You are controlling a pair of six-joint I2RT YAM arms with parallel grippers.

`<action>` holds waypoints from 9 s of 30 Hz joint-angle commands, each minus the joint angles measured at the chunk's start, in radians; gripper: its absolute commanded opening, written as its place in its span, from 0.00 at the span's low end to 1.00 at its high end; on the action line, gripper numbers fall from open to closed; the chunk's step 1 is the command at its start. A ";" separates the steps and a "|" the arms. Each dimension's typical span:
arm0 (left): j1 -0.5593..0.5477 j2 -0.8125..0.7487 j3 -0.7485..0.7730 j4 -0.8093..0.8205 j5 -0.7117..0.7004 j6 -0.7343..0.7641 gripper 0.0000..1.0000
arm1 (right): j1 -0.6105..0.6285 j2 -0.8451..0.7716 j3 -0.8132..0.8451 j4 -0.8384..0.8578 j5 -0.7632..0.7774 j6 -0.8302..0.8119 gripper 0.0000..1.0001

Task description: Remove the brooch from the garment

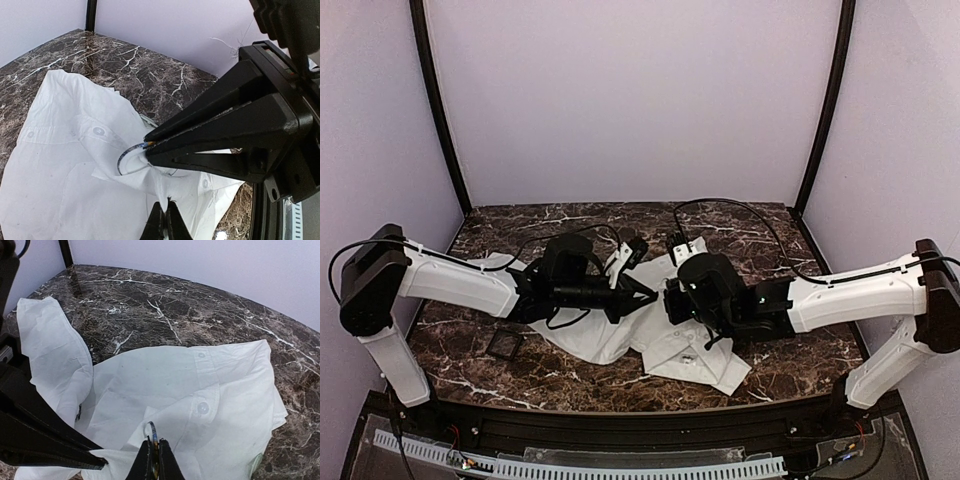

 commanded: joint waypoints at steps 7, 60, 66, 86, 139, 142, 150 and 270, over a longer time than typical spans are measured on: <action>-0.004 -0.006 -0.021 0.031 0.000 0.033 0.09 | -0.012 -0.057 -0.063 0.114 -0.085 -0.081 0.00; -0.005 -0.107 -0.129 0.170 0.375 0.056 0.26 | -0.246 -0.291 -0.337 0.409 -1.141 -0.229 0.00; -0.006 -0.101 -0.120 0.163 0.395 0.051 0.15 | -0.246 -0.289 -0.336 0.410 -1.148 -0.230 0.00; -0.006 -0.142 -0.167 0.204 0.303 -0.008 0.01 | -0.246 -0.314 -0.395 0.466 -1.170 -0.228 0.46; -0.005 -0.148 -0.158 0.196 0.339 -0.018 0.01 | -0.246 -0.203 -0.359 0.526 -1.143 -0.171 0.06; -0.006 -0.149 -0.158 0.196 0.342 -0.017 0.01 | -0.246 -0.199 -0.354 0.517 -1.110 -0.154 0.02; -0.005 -0.143 -0.152 0.187 0.344 -0.015 0.01 | -0.246 -0.157 -0.324 0.479 -0.954 -0.109 0.00; -0.011 -0.181 -0.189 0.154 0.124 0.042 0.01 | -0.277 -0.219 -0.454 0.574 -0.948 -0.152 0.00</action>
